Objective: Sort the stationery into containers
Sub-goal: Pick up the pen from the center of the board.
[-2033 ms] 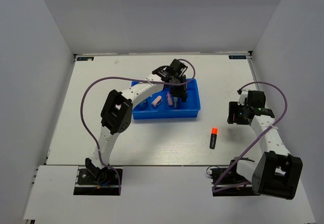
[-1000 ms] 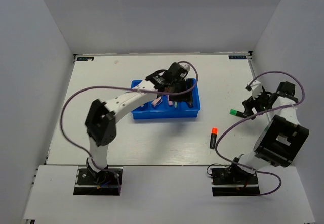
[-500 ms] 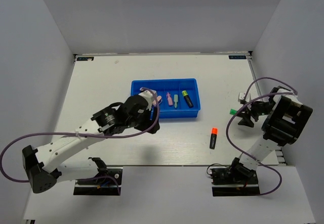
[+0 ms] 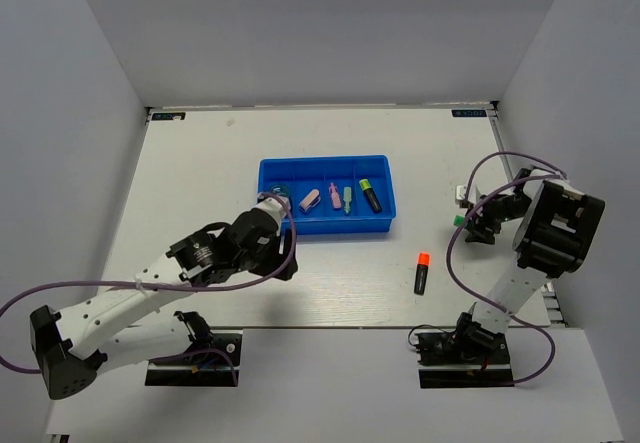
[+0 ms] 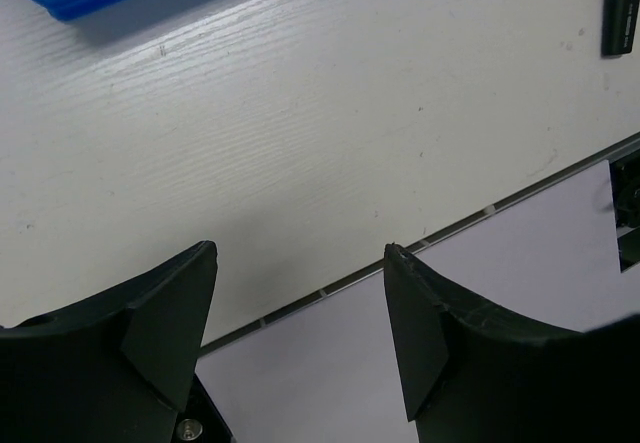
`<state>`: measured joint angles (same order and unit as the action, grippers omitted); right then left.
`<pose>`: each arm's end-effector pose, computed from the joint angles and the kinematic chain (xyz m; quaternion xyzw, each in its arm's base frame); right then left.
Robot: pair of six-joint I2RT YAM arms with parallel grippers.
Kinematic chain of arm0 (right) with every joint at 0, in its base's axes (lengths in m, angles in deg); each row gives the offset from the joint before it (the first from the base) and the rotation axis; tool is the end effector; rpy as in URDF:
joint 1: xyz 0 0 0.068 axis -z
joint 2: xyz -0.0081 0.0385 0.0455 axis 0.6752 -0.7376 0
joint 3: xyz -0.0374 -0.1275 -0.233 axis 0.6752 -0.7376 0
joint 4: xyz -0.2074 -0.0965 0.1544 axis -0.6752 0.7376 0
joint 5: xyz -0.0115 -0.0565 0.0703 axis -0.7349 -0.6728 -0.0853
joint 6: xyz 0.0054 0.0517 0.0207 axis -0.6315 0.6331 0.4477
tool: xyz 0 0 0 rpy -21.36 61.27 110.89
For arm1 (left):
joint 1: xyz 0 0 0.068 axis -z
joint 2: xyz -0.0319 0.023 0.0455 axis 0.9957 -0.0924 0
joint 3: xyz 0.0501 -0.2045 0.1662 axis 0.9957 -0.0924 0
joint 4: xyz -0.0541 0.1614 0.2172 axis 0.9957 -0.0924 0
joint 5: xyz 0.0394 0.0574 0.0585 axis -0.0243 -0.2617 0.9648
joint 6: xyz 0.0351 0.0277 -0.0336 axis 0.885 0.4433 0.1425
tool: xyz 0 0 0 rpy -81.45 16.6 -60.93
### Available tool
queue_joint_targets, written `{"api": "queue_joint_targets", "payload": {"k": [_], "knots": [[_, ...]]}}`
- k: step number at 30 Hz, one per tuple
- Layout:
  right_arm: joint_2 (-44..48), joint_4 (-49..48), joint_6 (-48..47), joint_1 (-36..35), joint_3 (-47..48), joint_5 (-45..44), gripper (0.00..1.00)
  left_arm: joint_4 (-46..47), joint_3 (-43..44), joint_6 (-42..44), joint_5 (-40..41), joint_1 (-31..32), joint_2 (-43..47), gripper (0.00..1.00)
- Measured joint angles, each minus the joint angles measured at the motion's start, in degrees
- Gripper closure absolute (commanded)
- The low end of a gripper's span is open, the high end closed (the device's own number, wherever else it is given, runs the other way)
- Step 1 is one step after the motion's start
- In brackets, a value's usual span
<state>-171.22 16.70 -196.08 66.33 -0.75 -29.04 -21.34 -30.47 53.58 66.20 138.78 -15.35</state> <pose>0.3082 -0.1125 0.1330 -0.6567 0.6936 0.1400 0.2608 0.1254 -0.1628 0.2779 0.1509 0.9306 -0.1689 0.2877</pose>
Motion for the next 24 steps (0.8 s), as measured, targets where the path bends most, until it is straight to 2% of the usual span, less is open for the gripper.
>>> {"api": "queue_joint_targets", "payload": {"k": [3,4,5,12,19,21,24], "knots": [[-0.4,1.2,0.0,-0.4,0.3,-0.7,0.47,-0.3,-0.7,-0.9,0.1,0.0,0.8,0.22],[-0.5,1.9,0.0,-0.5,0.3,-1.1,0.63,-0.3,-0.8,-1.2,0.2,0.0,1.0,0.22],[-0.5,2.4,-0.3,-0.7,0.3,-1.4,0.70,-0.3,-0.9,-1.4,0.2,0.0,1.2,0.22],[4.1,-0.5,-1.1,-1.7,-5.1,-2.2,1.00,0.3,-2.5,-2.8,0.4,1.6,0.9,0.22],[10.8,1.2,5.7,-5.3,-7.8,0.0,1.00,2.4,-2.5,-3.1,1.4,5.0,-4.6,0.22],[14.8,2.4,10.5,-6.8,-7.2,2.9,1.00,2.7,-2.5,-3.1,1.7,5.5,-5.3,0.22],[20.7,2.4,23.5,-10.4,-4.7,7.4,1.00,3.2,-2.4,-3.3,2.0,5.9,-5.4,0.22]]}}
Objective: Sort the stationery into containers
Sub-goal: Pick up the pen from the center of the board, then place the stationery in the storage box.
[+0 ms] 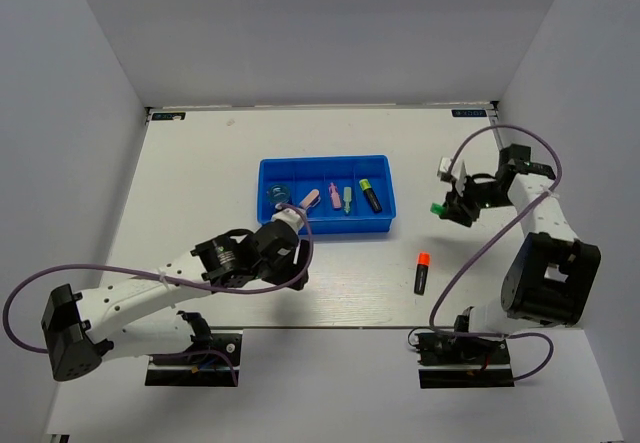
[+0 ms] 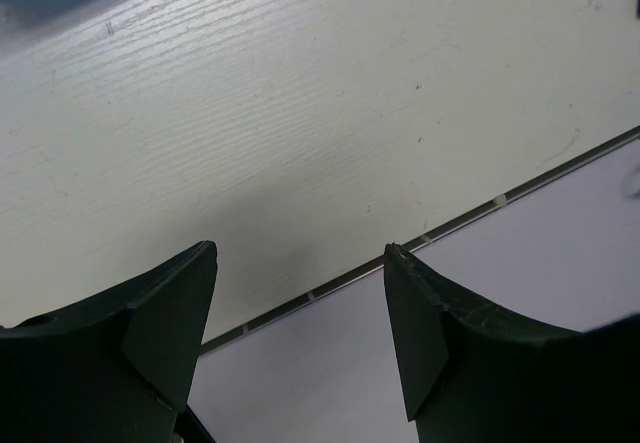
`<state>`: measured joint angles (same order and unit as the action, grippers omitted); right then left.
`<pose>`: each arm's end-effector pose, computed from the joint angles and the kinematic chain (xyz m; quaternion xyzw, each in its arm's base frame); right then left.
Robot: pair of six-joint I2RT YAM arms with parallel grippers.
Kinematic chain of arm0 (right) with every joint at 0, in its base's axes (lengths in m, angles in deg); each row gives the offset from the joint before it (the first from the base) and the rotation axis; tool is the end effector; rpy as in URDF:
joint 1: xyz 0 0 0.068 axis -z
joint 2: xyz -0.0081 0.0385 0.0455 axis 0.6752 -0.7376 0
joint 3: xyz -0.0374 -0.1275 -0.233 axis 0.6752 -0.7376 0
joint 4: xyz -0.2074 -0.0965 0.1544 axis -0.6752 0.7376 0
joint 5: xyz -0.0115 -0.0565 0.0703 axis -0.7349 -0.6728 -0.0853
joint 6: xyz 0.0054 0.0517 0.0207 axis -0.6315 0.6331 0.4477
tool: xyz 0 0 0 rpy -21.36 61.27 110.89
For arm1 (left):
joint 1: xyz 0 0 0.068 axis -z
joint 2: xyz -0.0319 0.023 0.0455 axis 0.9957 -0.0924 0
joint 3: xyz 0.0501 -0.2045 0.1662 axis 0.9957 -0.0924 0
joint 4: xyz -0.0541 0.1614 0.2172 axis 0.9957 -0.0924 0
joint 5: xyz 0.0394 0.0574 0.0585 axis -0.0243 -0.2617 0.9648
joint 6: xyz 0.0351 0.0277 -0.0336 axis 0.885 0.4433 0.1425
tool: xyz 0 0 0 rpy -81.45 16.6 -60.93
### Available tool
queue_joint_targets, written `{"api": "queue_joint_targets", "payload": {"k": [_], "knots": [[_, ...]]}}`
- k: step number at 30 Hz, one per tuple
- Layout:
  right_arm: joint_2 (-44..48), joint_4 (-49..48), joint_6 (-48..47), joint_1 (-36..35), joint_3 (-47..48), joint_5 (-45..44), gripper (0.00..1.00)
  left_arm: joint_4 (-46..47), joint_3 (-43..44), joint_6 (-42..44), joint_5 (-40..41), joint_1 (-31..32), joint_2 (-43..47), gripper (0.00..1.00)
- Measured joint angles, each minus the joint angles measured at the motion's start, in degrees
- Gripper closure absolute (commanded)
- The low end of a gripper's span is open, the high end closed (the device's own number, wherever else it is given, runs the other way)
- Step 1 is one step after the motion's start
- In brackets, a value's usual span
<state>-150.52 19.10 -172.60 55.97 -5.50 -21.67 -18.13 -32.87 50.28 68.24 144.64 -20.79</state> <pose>0.2819 -0.0413 0.2185 -0.5905 0.7209 0.1612 0.3251 0.1175 -0.1882 0.2494 0.1719 0.9380 -0.1505 0.2606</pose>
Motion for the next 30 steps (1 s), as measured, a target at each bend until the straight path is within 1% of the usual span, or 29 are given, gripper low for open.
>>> {"api": "queue_joint_targets", "payload": {"k": [4,7,9,12,15,18,20,21,23,24,25,27,29,30], "knots": [[2.5,-5.8,24.7,-6.5,4.4,4.0,1.00,2.2,0.0,-0.4,0.4,1.1,-0.5,0.22],[2.1,-13.0,44.7,-11.8,5.5,4.9,1.00,3.8,0.3,-0.6,0.8,2.4,-2.4,0.25],[0.9,-18.0,57.4,-16.1,6.3,3.7,1.00,4.3,0.8,-0.6,1.2,3.4,-4.2,0.29],[-2.7,-24.8,75.0,-21.9,9.4,-1.0,1.00,5.2,1.8,-0.7,2.1,5.1,-6.6,0.34],[-7.7,-27.5,86.9,-25.7,15.1,-5.9,1.00,6.0,2.9,-0.6,2.8,6.6,-8.0,0.38],[-12.6,-29.2,95.2,-28.4,20.8,-11.6,1.00,6.7,3.4,-0.6,3.5,7.6,-8.4,0.38],[-15.2,-29.3,98.8,-30.2,23.4,-16.3,1.00,7.1,3.6,-0.6,3.8,8.1,-8.5,0.38],[-16.4,-29.3,99.8,-30.8,24.4,-18.2,0.98,7.1,3.7,-0.6,4.1,8.2,-8.5,0.38],[-18.7,-28.9,100.9,-31.8,25.8,-21.3,0.84,7.4,4.3,-0.3,4.6,8.5,-8.6,0.35],[-19.8,-28.5,101.1,-32.4,26.5,-22.5,0.67,7.6,4.8,0.0,4.7,8.6,-8.8,0.35],[-20.8,-28.2,101.1,-32.8,27.0,-23.6,0.60,7.6,5.4,0.3,4.7,8.8,-9.3,0.33],[-21.6,-27.3,101.2,-33.4,27.0,-25.1,0.47,8.3,7.4,1.2,4.7,8.9,-11.0,0.33],[-21.6,-26.4,100.5,-33.7,26.6,-26.0,0.43,9.4,9.1,2.0,4.6,9.0,-12.5,0.33],[-21.3,-26.5,100.1,-33.8,26.4,-26.4,0.43,10.1,10.4,2.5,4.5,9.1,-14.0,0.35]]}}
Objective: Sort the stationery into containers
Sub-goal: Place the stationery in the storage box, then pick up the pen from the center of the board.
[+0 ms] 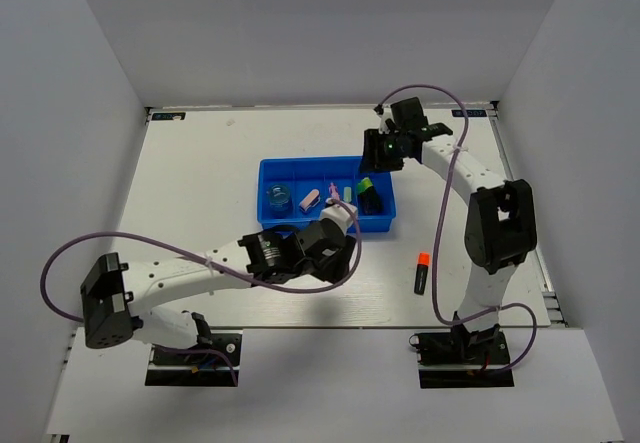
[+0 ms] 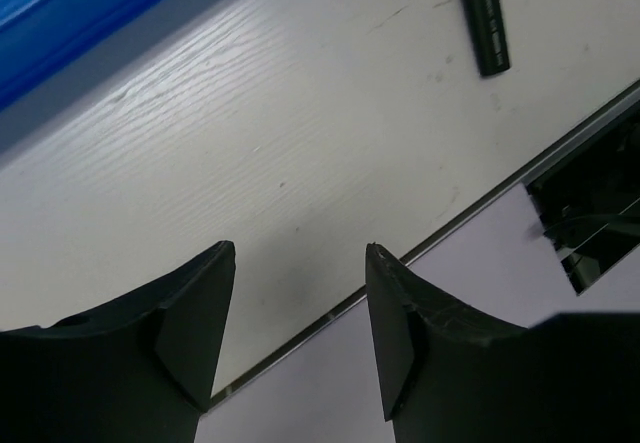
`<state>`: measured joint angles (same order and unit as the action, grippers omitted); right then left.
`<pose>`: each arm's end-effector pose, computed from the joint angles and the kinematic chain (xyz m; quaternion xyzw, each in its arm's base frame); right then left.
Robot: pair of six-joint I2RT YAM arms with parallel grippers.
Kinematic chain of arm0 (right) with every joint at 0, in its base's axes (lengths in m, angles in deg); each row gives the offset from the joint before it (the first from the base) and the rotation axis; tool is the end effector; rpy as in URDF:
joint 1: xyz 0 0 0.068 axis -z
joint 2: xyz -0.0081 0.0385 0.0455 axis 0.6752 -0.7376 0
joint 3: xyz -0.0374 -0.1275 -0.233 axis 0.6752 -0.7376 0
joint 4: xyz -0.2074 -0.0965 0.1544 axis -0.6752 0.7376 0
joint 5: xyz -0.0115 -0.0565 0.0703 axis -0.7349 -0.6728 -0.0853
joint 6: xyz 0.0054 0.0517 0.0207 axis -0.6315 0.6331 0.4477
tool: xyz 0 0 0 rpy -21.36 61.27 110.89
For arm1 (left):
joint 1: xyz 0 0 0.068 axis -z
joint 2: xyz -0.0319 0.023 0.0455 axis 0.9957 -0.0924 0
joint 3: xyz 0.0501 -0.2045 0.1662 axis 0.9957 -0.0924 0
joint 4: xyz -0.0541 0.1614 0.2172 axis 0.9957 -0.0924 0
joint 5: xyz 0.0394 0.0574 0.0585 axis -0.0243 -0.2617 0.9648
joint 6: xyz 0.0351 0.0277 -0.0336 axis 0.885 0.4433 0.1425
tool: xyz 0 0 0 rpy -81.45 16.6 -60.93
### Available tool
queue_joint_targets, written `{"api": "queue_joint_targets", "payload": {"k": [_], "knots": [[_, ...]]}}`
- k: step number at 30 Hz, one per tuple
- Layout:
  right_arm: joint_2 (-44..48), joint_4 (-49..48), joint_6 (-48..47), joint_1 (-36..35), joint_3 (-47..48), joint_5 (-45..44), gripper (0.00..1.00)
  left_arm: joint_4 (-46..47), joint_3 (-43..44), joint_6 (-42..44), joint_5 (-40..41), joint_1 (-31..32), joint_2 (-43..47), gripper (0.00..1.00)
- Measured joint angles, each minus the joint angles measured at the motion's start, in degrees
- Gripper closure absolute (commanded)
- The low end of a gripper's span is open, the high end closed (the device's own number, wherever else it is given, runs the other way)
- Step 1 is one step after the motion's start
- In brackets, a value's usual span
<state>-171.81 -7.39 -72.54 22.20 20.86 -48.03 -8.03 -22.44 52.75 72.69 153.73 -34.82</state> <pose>0.4077 0.1615 0.2477 -0.1165 0.9212 0.2157 0.3021 0.1133 -0.2669 0.2648 0.2412 0.9006 -0.1842 0.3110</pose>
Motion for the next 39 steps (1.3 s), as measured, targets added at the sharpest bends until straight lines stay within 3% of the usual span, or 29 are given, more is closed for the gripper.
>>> {"api": "queue_joint_targets", "payload": {"k": [3,4,5,6,7,11,15,18,19,21,29,39], "knots": [[1.4,0.4,-0.8,0.0,-1.2,-0.8,0.44,2.3,2.9,1.3,-1.2,0.1,-3.9,0.47],[2.2,0.7,-1.2,0.0,-1.7,-1.0,0.50,3.3,3.9,1.6,-1.5,0.2,-5.3,0.58],[3.2,0.7,-1.7,0.0,-2.0,-1.2,0.59,4.2,4.9,1.7,-1.8,0.3,-6.9,0.65],[4.6,0.8,-2.4,0.2,-2.7,-1.6,0.86,4.8,6.1,2.1,-2.2,0.4,-8.4,0.70],[6.2,0.8,-3.5,0.3,-3.6,-2.3,1.00,5.7,7.3,2.4,-2.7,0.6,-9.9,0.74],[16.9,0.9,-6.2,2.2,-9.0,-8.8,1.00,9.2,12.5,2.9,-3.8,1.7,-16.7,0.75],[22.7,3.7,-7.9,6.7,-9.4,-17.9,1.00,13.5,18.2,1.6,-4.8,3.1,-24.9,0.42],[24.4,4.5,-7.9,10.6,-12.9,-23.0,1.00,15.7,22.4,-0.2,-5.2,4.1,-31.3,0.33],[24.9,5.1,-7.8,12.2,-15.0,-24.2,1.00,16.1,24.2,-0.6,-5.2,4.6,-33.5,0.24],[25.7,6.8,-7.5,15.1,-18.8,-25.4,1.00,17.0,26.7,-1.4,-4.6,5.6,-37.2,0.19],[28.7,10.4,-5.5,22.4,-22.4,-23.5,1.00,17.3,31.3,-3.7,2.1,10.0,-44.9,0.21],[30.9,9.6,-3.1,28.4,-26.5,-17.2,1.00,14.4,40.0,-3.7,12.5,11.0,-54.4,0.27]]}}
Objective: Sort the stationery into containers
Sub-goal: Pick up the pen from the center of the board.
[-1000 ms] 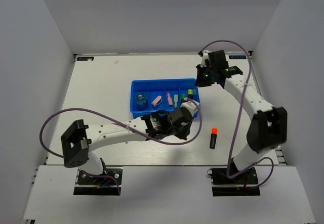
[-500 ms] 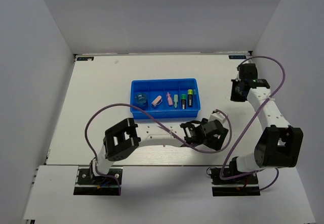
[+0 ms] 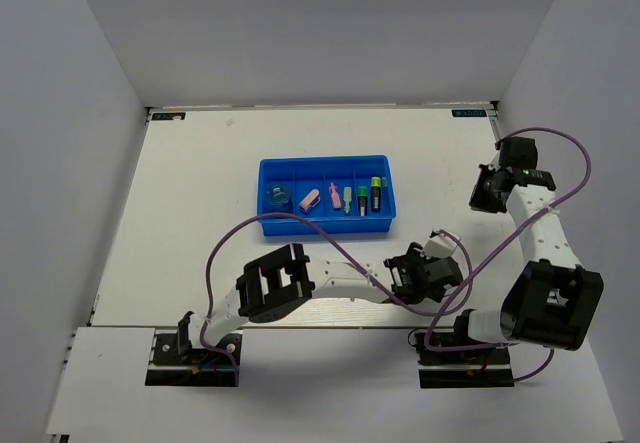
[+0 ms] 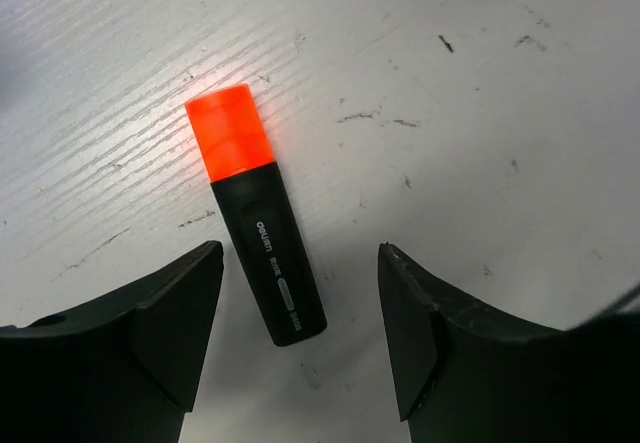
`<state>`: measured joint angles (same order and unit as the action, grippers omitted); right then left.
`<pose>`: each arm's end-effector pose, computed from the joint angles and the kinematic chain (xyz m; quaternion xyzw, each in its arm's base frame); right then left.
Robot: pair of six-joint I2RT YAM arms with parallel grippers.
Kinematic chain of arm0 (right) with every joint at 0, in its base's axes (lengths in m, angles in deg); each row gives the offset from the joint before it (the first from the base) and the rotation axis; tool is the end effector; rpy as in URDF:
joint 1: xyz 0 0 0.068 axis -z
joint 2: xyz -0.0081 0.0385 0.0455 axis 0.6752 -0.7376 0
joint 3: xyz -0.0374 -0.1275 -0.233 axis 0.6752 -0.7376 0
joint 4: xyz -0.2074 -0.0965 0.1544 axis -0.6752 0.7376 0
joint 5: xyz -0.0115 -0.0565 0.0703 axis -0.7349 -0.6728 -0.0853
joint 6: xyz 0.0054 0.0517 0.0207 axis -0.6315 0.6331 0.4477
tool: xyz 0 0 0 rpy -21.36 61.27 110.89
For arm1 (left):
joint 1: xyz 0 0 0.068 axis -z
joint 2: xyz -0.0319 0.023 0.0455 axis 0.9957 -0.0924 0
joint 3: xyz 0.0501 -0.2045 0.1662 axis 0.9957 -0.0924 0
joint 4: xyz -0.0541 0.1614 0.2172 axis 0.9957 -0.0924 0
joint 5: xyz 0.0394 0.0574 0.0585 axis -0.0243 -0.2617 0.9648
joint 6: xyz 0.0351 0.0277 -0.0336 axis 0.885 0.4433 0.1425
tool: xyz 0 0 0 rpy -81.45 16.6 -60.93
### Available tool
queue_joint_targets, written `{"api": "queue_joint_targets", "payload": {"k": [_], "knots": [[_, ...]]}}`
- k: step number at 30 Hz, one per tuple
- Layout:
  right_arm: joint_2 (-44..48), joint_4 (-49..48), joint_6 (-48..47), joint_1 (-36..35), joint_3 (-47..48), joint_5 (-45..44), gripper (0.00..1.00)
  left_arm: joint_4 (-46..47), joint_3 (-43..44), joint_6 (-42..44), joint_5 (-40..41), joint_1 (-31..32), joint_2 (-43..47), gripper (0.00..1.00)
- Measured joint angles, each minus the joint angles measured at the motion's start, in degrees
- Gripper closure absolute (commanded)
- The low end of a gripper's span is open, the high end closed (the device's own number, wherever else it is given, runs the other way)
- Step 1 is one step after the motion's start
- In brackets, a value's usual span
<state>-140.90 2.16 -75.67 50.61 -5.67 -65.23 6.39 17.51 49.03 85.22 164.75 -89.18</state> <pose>0.2917 -0.0430 0.2664 0.1428 0.9397 -0.0150 0.3103 0.1056 -0.4970 0.1525 0.2568 0.8788 -0.1640 0.3673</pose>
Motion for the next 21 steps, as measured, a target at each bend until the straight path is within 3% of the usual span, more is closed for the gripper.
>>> {"api": "queue_joint_targets", "payload": {"k": [8,11,12,21], "knots": [[0.8,-0.6,0.3,3.1,-2.4,4.2,1.00,-3.9,3.0,-0.9,5.1,0.0,-3.7,0.37],[0.9,-0.9,0.3,4.2,-2.8,5.5,1.00,-5.2,3.9,-1.8,6.8,0.0,-4.4,0.52],[0.9,-1.0,0.4,4.7,-2.8,6.0,1.00,-5.8,4.0,-2.2,7.3,-0.1,-4.4,0.63],[1.4,-1.5,0.4,7.1,-2.9,9.7,1.00,-6.7,-2.2,-6.0,10.1,-0.1,-0.8,0.93]]}}
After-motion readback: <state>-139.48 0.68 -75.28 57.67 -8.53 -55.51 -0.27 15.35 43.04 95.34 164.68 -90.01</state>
